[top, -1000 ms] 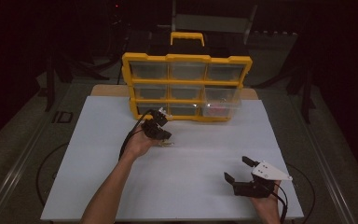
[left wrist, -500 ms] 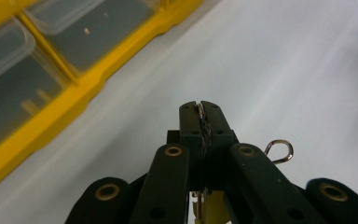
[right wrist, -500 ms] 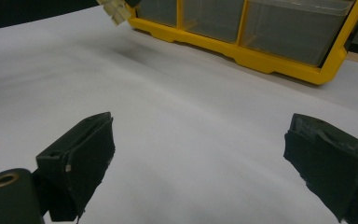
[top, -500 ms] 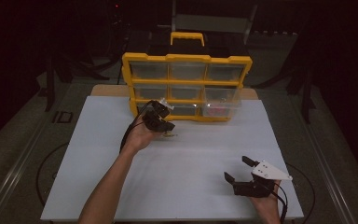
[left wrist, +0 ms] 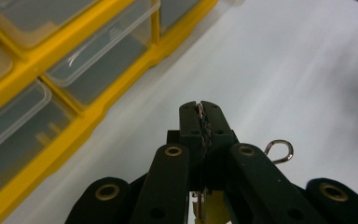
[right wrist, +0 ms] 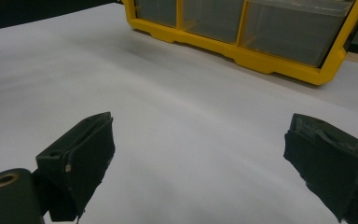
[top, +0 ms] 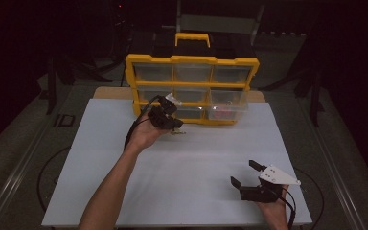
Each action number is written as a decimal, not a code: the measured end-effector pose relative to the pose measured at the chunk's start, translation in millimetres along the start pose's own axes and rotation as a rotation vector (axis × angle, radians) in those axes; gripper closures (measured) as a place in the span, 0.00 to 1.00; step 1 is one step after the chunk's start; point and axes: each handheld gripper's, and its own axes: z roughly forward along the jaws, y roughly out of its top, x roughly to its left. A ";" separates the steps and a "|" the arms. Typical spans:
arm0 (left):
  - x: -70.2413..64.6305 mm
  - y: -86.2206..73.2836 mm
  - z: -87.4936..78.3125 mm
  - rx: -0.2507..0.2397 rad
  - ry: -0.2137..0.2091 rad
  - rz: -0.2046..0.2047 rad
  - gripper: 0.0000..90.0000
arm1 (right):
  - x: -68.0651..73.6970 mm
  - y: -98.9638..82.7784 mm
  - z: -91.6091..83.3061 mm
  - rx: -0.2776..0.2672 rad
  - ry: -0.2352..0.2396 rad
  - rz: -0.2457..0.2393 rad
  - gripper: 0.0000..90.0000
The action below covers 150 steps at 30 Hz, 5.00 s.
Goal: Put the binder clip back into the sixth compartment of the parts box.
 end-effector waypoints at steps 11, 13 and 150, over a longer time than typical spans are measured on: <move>-3.5 21.6 -15.0 -0.036 -0.018 0.041 1.00 | -0.7 0.2 -0.7 0.001 0.000 0.004 0.09; -4.3 27.4 -18.6 -0.044 -0.020 0.053 1.00 | -0.6 0.2 -0.7 0.001 0.000 0.004 0.09; -4.3 -218.6 -66.3 -0.422 0.248 -0.133 0.00 | 6.4 1.0 7.2 -0.058 0.043 0.010 0.09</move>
